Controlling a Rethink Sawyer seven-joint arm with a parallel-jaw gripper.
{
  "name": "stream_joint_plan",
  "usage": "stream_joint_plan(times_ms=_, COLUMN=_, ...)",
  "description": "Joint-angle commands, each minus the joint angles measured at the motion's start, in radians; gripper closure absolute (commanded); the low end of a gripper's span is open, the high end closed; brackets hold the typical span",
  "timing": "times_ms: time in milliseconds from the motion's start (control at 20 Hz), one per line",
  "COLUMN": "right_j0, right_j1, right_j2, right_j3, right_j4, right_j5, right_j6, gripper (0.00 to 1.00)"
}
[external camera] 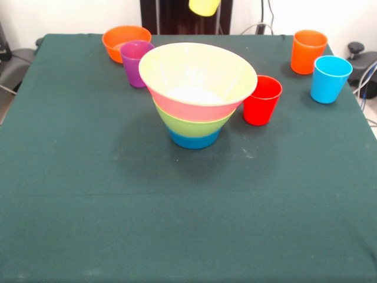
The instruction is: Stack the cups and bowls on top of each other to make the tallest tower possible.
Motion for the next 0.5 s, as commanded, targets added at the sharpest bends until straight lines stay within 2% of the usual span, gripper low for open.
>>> stream_joint_plan(times_ms=50, right_j0=0.015, right_j1=0.147, right_j2=-0.012, right_j3=-0.060, right_j4=-0.116, right_j5=-0.031, right_j6=0.010, gripper=1.00)
stream_joint_plan(times_ms=500, right_j0=0.014, right_j1=0.233, right_j2=0.001, right_j3=-0.193, right_j4=-0.133, right_j5=0.036, right_j6=0.003, gripper=1.00)
